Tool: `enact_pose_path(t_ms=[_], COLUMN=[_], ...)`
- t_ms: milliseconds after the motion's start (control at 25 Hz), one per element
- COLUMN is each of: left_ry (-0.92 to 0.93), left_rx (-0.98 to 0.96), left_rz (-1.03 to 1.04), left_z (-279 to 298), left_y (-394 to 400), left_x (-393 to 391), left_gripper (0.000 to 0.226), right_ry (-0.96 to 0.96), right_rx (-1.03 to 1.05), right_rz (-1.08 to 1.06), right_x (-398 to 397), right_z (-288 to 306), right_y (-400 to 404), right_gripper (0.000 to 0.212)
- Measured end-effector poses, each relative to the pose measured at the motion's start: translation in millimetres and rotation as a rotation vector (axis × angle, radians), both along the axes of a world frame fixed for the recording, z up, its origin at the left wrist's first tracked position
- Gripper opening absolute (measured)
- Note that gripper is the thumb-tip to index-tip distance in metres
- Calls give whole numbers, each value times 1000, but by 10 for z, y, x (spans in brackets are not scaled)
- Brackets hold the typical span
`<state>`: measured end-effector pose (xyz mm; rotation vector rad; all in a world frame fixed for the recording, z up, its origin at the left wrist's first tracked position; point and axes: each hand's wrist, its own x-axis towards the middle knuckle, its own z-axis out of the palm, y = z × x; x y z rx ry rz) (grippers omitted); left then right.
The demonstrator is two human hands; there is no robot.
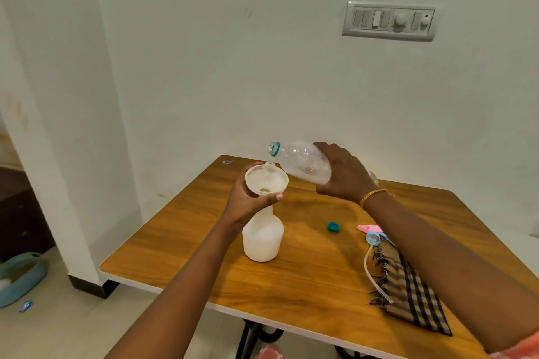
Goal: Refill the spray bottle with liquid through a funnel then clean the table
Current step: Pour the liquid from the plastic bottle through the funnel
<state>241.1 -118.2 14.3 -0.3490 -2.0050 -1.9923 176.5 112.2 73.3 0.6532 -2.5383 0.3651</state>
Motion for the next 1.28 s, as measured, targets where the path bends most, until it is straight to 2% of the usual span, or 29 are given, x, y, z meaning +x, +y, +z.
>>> enact_pose_path(t_ms=[200,400,920,1280], left_ry=[16,27,4,13], left_rx=[-24,-21,-20,-11], left_rz=[-3,-4,26,23], left_z=[-10,-7,-4,0], left_y=[-25,-15,22,28], left_x=[-43,-55,-64,-50], left_gripper=[91,91,81,75], right_ry=[107,189,289,315], right_rx=[189,281,418,438], right_rz=[-8,-10,-45,-44], right_x=[-97,-136,-114,-120], right_z=[78,127,270,305], right_y=[150,193,201,186], right_gripper=[90,84,84,85])
